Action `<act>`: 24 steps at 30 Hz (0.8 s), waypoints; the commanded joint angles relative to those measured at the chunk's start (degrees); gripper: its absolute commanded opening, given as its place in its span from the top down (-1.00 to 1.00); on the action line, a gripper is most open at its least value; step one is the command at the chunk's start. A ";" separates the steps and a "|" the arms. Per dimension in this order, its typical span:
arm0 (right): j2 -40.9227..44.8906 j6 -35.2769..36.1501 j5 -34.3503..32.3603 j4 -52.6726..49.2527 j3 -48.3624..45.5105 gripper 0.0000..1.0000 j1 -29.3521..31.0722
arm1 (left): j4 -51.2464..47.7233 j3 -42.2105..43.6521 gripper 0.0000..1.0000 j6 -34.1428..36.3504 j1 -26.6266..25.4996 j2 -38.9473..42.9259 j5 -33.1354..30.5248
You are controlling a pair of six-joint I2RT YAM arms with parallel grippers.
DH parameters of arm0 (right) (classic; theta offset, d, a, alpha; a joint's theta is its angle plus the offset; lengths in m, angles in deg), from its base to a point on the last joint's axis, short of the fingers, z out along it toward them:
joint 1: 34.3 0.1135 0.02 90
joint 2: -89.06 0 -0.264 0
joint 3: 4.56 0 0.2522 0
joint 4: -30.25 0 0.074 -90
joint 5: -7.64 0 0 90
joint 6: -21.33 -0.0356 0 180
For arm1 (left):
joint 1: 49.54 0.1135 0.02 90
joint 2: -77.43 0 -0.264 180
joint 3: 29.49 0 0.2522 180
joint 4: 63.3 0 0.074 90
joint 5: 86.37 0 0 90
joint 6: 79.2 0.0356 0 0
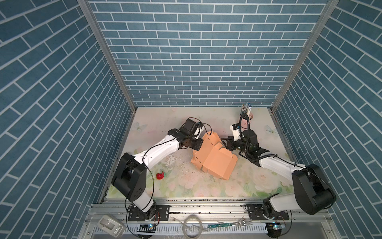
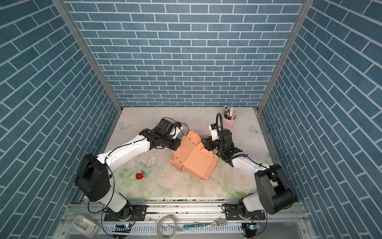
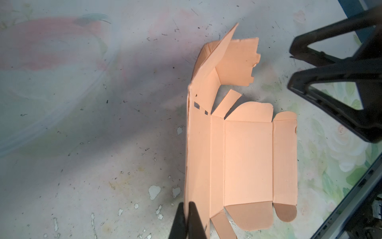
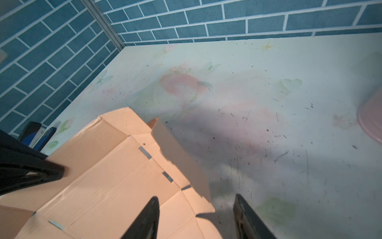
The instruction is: Fold the paper box
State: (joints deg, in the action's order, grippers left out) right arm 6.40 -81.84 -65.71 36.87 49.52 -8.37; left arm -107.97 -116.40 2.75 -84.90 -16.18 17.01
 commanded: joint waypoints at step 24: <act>7.64 -2.10 -9.29 0.77 -4.95 -0.08 -3.61 | -4.02 -23.50 0.33 5.70 0.41 -22.56 -0.40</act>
State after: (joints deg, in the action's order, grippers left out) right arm 12.04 -81.93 -72.09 40.08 44.64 -11.78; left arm -112.67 -137.29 10.22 -84.90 -38.84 18.48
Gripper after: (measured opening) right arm 0.539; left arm 0.273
